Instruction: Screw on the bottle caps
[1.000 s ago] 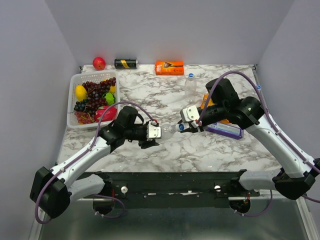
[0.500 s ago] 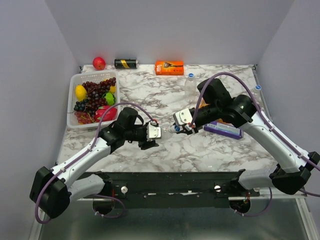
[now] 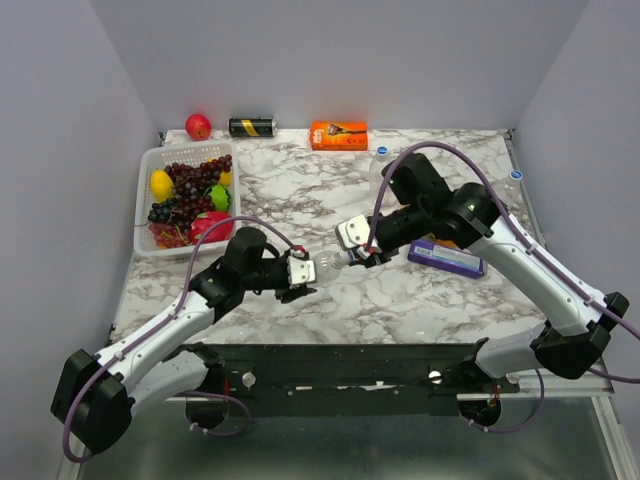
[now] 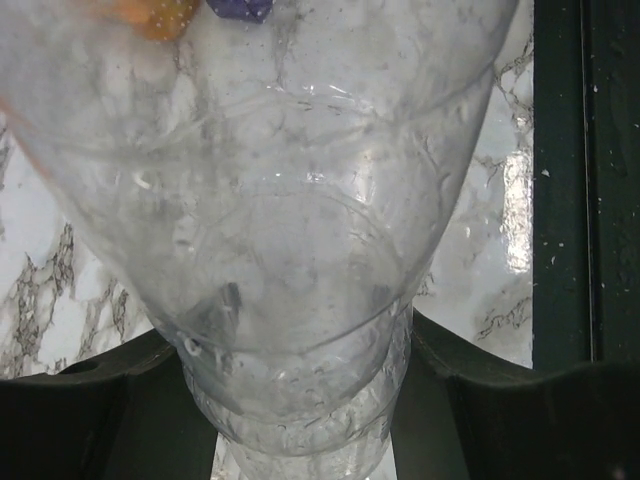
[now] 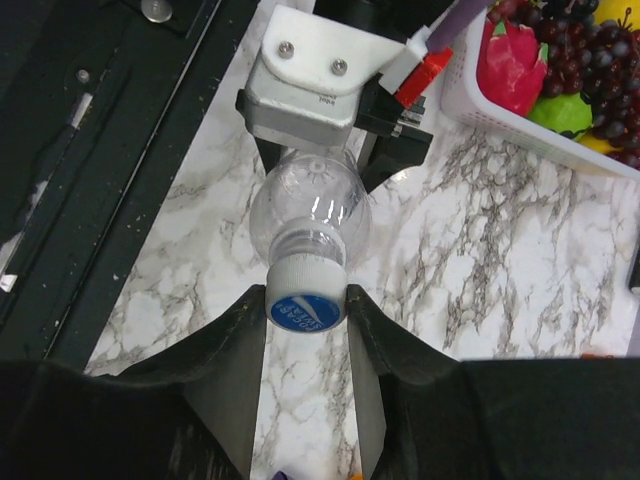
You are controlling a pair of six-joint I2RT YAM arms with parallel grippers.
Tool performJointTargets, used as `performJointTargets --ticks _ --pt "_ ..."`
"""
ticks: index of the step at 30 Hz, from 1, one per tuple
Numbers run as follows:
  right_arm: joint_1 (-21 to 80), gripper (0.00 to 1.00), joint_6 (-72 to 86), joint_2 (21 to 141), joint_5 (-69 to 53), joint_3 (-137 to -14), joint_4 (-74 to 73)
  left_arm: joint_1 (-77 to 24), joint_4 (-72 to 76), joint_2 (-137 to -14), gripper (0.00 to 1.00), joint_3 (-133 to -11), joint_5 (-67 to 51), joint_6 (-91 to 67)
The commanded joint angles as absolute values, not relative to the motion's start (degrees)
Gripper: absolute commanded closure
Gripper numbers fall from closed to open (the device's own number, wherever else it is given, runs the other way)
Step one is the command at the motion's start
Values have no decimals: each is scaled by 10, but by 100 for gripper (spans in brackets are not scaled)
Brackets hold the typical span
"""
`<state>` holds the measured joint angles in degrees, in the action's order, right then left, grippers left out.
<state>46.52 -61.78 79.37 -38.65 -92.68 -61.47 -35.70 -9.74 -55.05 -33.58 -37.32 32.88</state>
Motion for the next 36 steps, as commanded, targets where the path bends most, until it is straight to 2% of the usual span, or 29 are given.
performJointTargets --ticks 1,6,12,18,29,36 --pt "464 54 -672 813 -392 -963 -671 -363 34 -530 100 -304 -377 295" --pt "464 54 -709 835 -377 -992 -710 -363 111 -539 100 -285 -370 266" --pt "464 60 -670 866 -378 -1040 -703 -363 86 -553 100 -296 -379 278" --pt "465 66 -644 858 -376 -1013 -671 -363 81 -555 100 -294 -380 272" --pt "464 69 -696 843 -307 -1013 -703 -363 33 -557 100 -316 -338 273" --pt "464 70 -705 852 -274 -957 -713 -362 -23 -487 100 -301 -305 248"
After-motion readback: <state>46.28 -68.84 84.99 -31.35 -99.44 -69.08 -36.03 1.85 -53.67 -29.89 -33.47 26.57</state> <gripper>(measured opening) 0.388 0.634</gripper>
